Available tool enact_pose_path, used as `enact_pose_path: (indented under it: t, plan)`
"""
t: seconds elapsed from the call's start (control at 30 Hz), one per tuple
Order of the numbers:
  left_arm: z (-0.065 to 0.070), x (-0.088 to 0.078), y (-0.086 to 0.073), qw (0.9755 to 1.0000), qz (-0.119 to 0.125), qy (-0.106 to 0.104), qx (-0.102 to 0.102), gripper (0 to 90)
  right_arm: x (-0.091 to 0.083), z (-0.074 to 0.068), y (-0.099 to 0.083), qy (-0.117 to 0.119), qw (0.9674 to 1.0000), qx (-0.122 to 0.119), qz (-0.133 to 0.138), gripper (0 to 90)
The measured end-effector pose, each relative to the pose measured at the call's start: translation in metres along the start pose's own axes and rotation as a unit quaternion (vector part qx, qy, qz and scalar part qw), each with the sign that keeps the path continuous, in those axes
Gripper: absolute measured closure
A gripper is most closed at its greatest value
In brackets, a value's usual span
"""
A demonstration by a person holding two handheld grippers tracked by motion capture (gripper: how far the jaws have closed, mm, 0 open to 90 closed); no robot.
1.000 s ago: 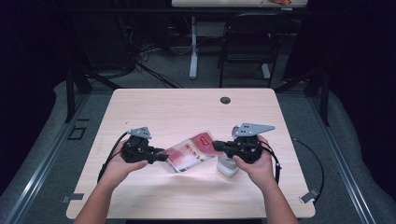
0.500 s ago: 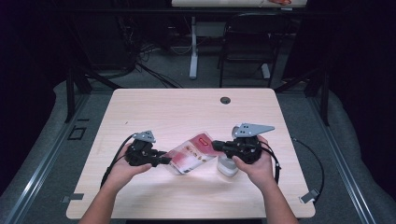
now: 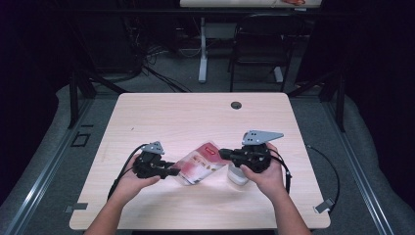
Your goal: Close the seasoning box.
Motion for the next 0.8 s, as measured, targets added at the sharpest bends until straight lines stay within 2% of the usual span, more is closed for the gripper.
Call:
enact_pose_path:
  t: [0.07,0.1,0.13,0.17,0.2,0.27,0.3,0.33,0.37,0.43,0.47,0.5,0.53,0.57,0.67,0.7,0.8]
  plan:
    - [0.001,0.002,-0.002,1.0,-0.001,-0.005,0.001,70.0,0.001,0.0,0.0,0.001,1.0,0.0,-0.002,87.6]
    - [0.001,0.002,-0.002,1.0,-0.003,0.0,0.002,69.9,0.001,-0.001,0.0,0.001,1.0,0.0,-0.003,87.3]
    - [0.0,0.002,-0.003,1.0,-0.002,-0.007,0.002,69.8,0.002,-0.001,0.0,0.002,1.0,0.001,-0.001,87.1]
    - [0.0,0.002,-0.004,1.0,-0.002,0.0,0.003,69.7,0.002,-0.002,0.0,0.003,1.0,0.001,-0.001,87.0]
    - [0.0,0.002,-0.004,1.0,-0.001,-0.005,0.002,69.5,0.002,-0.002,0.0,0.001,1.0,-0.002,-0.004,86.9]
    - [-0.001,0.001,-0.006,1.0,-0.003,0.002,0.003,69.3,0.004,-0.004,0.0,-0.002,1.0,-0.006,-0.007,86.7]
    - [-0.001,0.0,-0.007,1.0,0.0,-0.004,0.003,69.2,0.005,-0.005,0.001,0.0,1.0,-0.006,-0.007,86.7]
    - [-0.001,0.0,-0.008,1.0,0.0,0.001,0.003,69.1,0.005,-0.006,0.001,0.002,0.9999,-0.008,-0.008,86.7]
    - [-0.002,-0.001,-0.009,1.0,0.002,-0.006,0.0,69.1,0.006,-0.007,0.002,0.002,0.9999,-0.009,-0.01,86.7]
    - [-0.002,-0.001,-0.01,1.0,0.002,-0.005,0.0,68.9,0.008,-0.01,0.005,0.006,0.9999,-0.013,-0.01,86.2]
    - [-0.002,-0.001,-0.011,1.0,-0.001,0.003,0.002,68.9,0.009,-0.011,0.006,0.006,0.9998,-0.014,-0.012,86.0]
    - [-0.002,-0.001,-0.012,1.0,0.002,-0.002,-0.001,68.9,0.01,-0.011,0.007,0.005,0.9998,-0.016,-0.014,85.9]
    - [-0.002,0.0,-0.012,1.0,0.001,0.004,-0.001,69.0,0.011,-0.012,0.008,0.006,0.9998,-0.015,-0.014,86.0]
    - [-0.003,0.0,-0.013,1.0,0.003,-0.003,-0.004,69.0,0.012,-0.012,0.009,0.008,0.9997,-0.015,-0.016,86.0]
    - [-0.004,-0.001,-0.014,1.0,0.005,0.006,-0.006,69.2,0.015,-0.013,0.012,0.012,0.9996,-0.017,-0.019,86.3]
    - [-0.004,-0.002,-0.014,0.9999,0.008,0.0,-0.007,69.3,0.015,-0.013,0.014,0.011,0.9995,-0.018,-0.021,86.5]
    - [-0.004,-0.001,-0.014,1.0,0.006,0.002,-0.005,69.8,0.017,-0.013,0.018,0.013,0.9993,-0.024,-0.024,86.7]
Point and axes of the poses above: each handheld gripper's, and its own axes: x roughly forward along the jaws, y roughly out of its top, z roughly to its right, the point moved 4 cm from there along x, roughly forward along the jaws, and after that the axes turned 6 degrees about z, right-handed, at the moved point
